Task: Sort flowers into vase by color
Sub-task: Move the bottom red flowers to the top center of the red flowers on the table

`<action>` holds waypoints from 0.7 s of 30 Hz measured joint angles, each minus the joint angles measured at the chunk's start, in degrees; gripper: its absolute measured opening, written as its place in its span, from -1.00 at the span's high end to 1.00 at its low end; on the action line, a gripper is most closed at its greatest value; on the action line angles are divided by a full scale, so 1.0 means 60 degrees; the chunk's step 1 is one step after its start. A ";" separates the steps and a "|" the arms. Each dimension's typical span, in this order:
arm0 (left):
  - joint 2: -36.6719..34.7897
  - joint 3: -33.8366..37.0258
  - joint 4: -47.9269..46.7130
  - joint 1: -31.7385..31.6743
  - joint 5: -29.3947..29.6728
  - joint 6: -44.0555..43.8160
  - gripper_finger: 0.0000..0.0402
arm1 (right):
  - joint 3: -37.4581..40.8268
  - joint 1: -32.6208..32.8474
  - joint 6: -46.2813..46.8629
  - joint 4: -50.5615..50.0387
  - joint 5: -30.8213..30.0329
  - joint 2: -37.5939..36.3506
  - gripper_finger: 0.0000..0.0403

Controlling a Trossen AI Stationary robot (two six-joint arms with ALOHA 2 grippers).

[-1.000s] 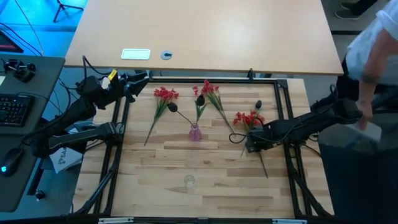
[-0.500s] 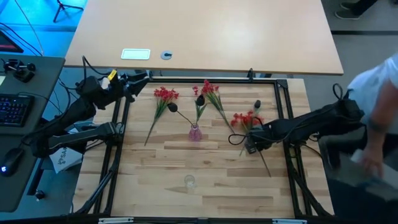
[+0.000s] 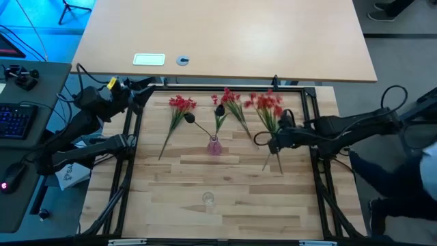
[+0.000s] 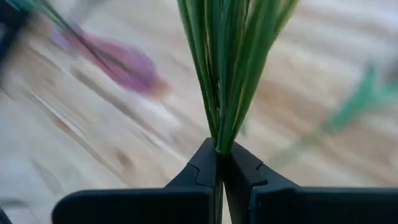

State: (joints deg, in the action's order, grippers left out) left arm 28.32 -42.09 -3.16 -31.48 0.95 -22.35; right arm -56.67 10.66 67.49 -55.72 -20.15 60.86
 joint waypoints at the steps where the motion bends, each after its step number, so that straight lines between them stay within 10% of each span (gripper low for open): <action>1: -0.0028 0.0000 -0.0014 0.0004 -0.0004 0.0029 -0.35 | -0.0083 0.0000 -0.0143 0.0280 -0.0336 -0.0023 0.99; 15: -0.0098 0.0000 0.0007 0.0004 0.0430 0.0246 -0.35 | 0.0077 -0.0119 -0.1068 0.3214 -0.3343 0.0039 1.00; 21: -0.0098 0.0000 0.0022 0.0004 0.0014 0.0247 -0.35 | 0.2336 -0.1575 -0.1384 0.8382 -0.2212 0.0197 1.00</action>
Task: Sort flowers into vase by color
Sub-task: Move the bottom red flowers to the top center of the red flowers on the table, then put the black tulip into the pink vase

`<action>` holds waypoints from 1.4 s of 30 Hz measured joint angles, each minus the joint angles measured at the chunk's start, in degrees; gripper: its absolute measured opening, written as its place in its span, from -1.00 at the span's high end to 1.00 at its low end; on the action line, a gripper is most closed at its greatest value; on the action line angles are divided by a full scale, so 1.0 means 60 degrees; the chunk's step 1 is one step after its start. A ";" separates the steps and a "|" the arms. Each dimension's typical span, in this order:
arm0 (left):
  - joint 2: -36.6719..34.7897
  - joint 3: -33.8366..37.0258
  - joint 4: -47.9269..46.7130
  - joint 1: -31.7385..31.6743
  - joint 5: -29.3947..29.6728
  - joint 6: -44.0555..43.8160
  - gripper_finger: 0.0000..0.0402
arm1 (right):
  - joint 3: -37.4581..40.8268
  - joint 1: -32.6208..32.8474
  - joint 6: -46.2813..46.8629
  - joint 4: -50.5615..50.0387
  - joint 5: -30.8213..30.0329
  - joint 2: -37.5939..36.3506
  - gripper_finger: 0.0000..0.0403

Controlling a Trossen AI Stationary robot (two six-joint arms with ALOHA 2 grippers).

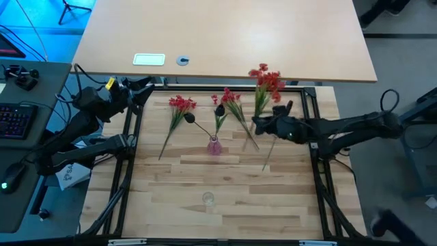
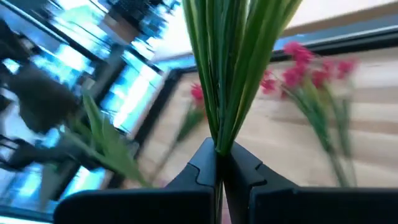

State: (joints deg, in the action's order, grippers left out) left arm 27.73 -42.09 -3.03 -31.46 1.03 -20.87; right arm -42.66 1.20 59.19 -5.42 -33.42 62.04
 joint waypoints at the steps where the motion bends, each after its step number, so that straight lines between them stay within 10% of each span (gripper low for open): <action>1: 0.0000 0.0000 0.0000 0.0000 -0.0104 0.0004 -0.35 | 0.0325 -0.0454 -0.0189 0.0716 0.0477 0.0048 1.00; 9: 0.0000 0.0000 0.0000 0.0000 -0.0488 0.0004 -0.35 | 0.0861 -0.3517 -0.0615 0.1586 0.4178 0.1694 1.00; 26: 0.0000 0.0000 -0.0002 -0.0002 -0.0296 -0.1511 -0.35 | -0.2918 -0.4275 -0.3032 0.3470 0.7628 0.7188 0.70; 35: 0.0000 0.0000 -0.0029 0.0000 -0.0378 -0.2160 -0.35 | -0.4724 -0.4419 -0.5723 -0.0684 0.7793 0.6972 -0.16; 42: 0.0000 0.0000 -0.0029 -0.0001 -0.0378 -0.1678 -0.35 | -0.5569 -0.4498 -0.7318 -0.4978 0.7834 0.6683 -0.39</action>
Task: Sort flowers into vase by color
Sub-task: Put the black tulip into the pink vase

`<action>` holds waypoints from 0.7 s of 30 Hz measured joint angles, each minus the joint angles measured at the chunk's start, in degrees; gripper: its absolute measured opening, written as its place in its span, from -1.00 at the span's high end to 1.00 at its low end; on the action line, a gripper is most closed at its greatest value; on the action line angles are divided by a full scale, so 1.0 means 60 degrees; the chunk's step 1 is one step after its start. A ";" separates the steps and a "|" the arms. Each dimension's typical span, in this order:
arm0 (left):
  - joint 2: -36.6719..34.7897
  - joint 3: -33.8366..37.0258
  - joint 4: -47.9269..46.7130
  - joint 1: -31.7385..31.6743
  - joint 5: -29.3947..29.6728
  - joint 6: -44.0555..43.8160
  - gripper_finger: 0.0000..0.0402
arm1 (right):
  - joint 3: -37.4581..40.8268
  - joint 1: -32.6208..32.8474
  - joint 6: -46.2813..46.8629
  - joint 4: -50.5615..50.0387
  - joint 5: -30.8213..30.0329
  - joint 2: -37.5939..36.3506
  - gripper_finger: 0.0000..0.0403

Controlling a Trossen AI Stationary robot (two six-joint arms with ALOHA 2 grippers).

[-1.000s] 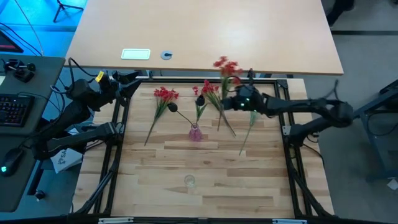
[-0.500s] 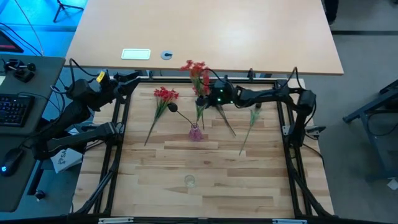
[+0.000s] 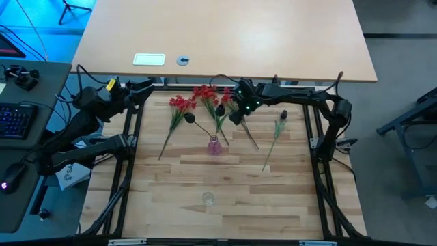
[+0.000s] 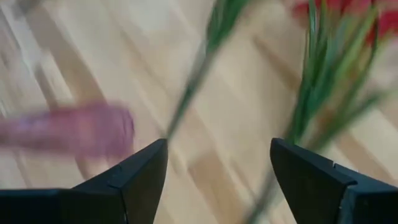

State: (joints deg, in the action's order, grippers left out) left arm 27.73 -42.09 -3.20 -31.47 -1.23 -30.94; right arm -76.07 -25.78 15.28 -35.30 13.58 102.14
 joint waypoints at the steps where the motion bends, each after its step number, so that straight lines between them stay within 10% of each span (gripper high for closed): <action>1: 0.0000 0.0000 0.0000 0.0001 0.0000 0.0000 -0.35 | 0.0003 0.0052 -0.0135 -0.0455 -0.0014 -0.0135 -0.39; 10: 0.0000 0.0000 -0.0004 0.0001 -0.0006 0.0383 -0.35 | 0.2311 0.0780 0.1022 -0.2061 -0.0582 -0.2548 -0.40; 21: 0.0000 0.0000 -0.0034 0.0001 -0.0007 0.0933 -0.35 | 0.5287 0.3491 0.9923 -0.1347 -0.2072 -0.6584 -0.38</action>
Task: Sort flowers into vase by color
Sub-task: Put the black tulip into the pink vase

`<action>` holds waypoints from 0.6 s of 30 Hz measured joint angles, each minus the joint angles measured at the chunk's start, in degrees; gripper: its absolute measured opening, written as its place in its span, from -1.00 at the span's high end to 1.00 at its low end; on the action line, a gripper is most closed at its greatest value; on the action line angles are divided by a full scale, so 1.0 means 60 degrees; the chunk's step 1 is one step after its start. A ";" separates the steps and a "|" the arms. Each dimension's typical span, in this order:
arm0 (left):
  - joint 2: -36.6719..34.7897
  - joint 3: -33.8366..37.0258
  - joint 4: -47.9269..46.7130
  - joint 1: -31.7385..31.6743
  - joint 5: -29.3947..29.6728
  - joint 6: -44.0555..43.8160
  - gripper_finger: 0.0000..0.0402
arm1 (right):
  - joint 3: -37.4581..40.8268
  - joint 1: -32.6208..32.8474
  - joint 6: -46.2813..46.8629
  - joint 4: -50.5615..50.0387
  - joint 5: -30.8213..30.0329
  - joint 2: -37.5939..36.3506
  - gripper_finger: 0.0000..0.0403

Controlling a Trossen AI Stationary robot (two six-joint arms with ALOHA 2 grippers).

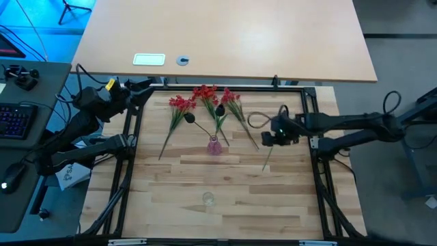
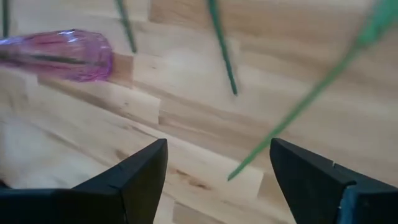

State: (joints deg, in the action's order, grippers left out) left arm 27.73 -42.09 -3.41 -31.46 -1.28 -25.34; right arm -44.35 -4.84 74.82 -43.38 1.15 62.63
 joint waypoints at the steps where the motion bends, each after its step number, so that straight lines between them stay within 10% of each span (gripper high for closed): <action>1: 0.0004 0.0000 -0.0028 0.0000 0.0000 0.0088 -0.35 | 0.0115 0.0253 0.0635 -0.0015 -0.0167 -0.0085 -0.36; 18: 0.0127 0.0000 -0.1077 -0.0004 0.0000 0.0750 -0.35 | -0.0005 -0.0270 0.3523 -0.2021 -0.2418 0.1449 -0.08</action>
State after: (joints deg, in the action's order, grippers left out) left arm 28.49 -42.09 -9.87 -31.48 -1.28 -20.84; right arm -44.38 -6.46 95.96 -55.51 -13.36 71.33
